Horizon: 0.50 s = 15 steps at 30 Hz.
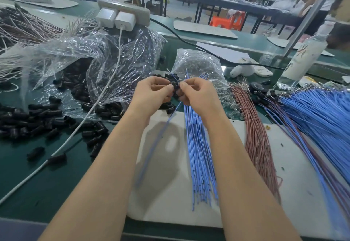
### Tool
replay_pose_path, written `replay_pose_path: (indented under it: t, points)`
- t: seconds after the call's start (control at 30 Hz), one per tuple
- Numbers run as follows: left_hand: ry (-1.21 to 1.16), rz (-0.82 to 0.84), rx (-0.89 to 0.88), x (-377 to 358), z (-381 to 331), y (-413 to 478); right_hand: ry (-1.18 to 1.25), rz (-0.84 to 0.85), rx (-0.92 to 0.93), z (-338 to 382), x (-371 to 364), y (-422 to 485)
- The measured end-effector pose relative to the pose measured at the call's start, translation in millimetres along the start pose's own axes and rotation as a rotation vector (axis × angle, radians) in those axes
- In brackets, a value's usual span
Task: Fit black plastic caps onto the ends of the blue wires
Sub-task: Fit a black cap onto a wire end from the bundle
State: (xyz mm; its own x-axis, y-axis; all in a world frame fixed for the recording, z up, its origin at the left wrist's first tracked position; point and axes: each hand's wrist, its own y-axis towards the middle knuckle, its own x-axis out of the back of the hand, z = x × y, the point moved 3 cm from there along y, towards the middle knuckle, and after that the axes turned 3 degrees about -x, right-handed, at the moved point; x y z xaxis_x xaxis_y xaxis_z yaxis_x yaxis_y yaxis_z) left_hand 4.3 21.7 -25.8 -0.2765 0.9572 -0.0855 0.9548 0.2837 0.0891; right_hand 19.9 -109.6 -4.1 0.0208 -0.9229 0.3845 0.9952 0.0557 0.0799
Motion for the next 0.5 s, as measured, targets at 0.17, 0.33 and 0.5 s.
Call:
replay_pose_path:
  t: [0.17, 0.33, 0.5]
  points:
    - [-0.259, -0.132, 0.111, 4, 2, 0, -0.604, 0.21, -0.069, -10, -15, -22]
    - [-0.309, -0.14, 0.159, 0, 1, -5, -0.692, 0.171, -0.101, -16, -32, -21]
    - [-0.365, -0.137, 0.226, -6, 6, -6, -0.723, 0.171, -0.19, -19, -38, -14]
